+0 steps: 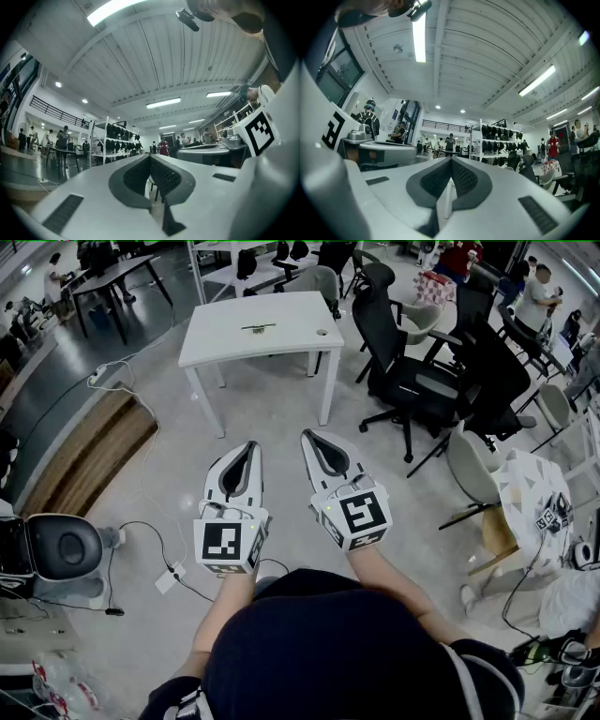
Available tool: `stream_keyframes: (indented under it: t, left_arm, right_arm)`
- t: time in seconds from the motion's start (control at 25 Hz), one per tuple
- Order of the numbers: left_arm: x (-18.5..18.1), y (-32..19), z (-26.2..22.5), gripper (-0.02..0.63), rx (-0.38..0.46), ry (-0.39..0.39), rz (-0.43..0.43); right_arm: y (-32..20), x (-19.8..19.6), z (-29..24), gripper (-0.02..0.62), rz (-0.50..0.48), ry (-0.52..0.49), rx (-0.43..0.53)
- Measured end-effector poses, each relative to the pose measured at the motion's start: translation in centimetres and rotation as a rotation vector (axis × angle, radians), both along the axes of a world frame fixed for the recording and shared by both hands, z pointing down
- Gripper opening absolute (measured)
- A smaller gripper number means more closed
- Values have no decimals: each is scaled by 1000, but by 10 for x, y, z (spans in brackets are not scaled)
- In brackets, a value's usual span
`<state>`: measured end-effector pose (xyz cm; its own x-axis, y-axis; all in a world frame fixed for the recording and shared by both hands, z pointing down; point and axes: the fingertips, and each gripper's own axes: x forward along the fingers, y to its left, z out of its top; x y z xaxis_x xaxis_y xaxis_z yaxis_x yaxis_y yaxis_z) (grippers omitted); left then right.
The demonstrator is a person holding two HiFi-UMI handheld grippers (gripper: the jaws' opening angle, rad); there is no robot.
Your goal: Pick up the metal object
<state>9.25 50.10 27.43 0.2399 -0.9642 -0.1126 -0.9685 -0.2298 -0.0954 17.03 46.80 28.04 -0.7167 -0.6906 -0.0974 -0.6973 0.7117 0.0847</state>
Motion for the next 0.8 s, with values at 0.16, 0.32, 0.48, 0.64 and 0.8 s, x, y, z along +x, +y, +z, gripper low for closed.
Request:
stream_keyframes:
  t: [0.16,0.32,0.48,0.64,0.8]
  left_arm:
    - [-1,-10,-2,23,-2,-5,1]
    - [4,-20,4,23,-14,-5,4]
    - [3,-32,13,23,-30,-8,10]
    - [-12,-57,19,25,-35,12,19]
    - [-33,-93,28,28,-36,28,12]
  right_arm:
    - [-9,0,-1,26,7,-3,-4]
    - [-20,2,4,27,-6,-17,-14]
    - [-34,-1,16,28,-6,-6,-32]
    - [-58,-9,24,28,7,6,-41]
    - [-92,-22,30,28,22,20,-40]
